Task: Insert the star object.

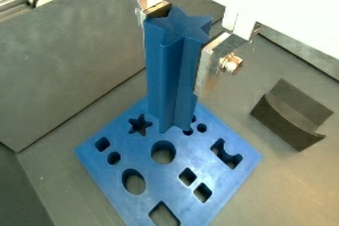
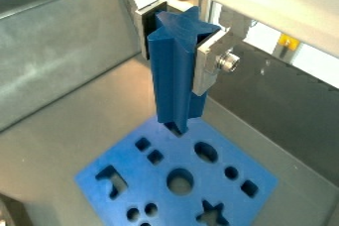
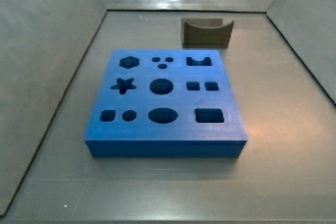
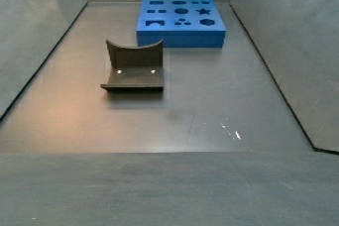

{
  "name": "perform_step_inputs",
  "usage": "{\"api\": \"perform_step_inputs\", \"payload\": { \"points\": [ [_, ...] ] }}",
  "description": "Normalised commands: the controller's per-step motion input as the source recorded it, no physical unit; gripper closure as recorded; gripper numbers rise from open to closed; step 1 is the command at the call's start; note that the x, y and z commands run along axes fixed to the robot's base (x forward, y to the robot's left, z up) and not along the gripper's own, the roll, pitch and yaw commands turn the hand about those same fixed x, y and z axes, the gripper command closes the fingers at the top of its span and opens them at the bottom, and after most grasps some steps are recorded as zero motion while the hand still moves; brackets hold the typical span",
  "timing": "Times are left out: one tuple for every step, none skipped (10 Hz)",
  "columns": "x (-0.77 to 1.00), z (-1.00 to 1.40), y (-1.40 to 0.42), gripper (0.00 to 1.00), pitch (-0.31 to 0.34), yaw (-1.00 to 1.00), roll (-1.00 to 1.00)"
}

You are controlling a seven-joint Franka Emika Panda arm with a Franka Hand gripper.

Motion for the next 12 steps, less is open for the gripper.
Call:
{"api": "perform_step_inputs", "payload": {
  "points": [
    [-0.41, -0.67, 0.08, 1.00, -0.040, 0.13, 0.35],
    [-0.39, -0.69, 0.07, 1.00, -0.040, 0.10, 0.34],
    [-0.32, -0.77, 0.03, 1.00, -0.017, 0.00, 0.28],
    [-0.31, -0.87, 0.00, 1.00, -0.023, -0.04, 0.22],
    [-0.30, -0.89, 0.00, 1.00, -0.053, -0.10, 0.18],
    [-0.34, -0.87, 0.00, 1.00, -0.066, -0.13, 0.14],
    [-0.39, -0.91, 0.00, 1.00, -0.091, -0.11, 0.14],
    [-0.41, -0.90, 0.00, 1.00, -0.097, -0.07, 0.15],
    [-0.34, -0.91, 0.00, 1.00, -0.107, -0.07, 0.14],
    [-0.16, -0.87, 0.00, 1.00, -0.109, -0.09, 0.09],
    [0.00, -0.75, -0.08, 1.00, -0.079, -0.12, 0.03],
    [0.00, -0.75, -0.09, 1.00, -0.066, -0.13, 0.02]
  ]
}}
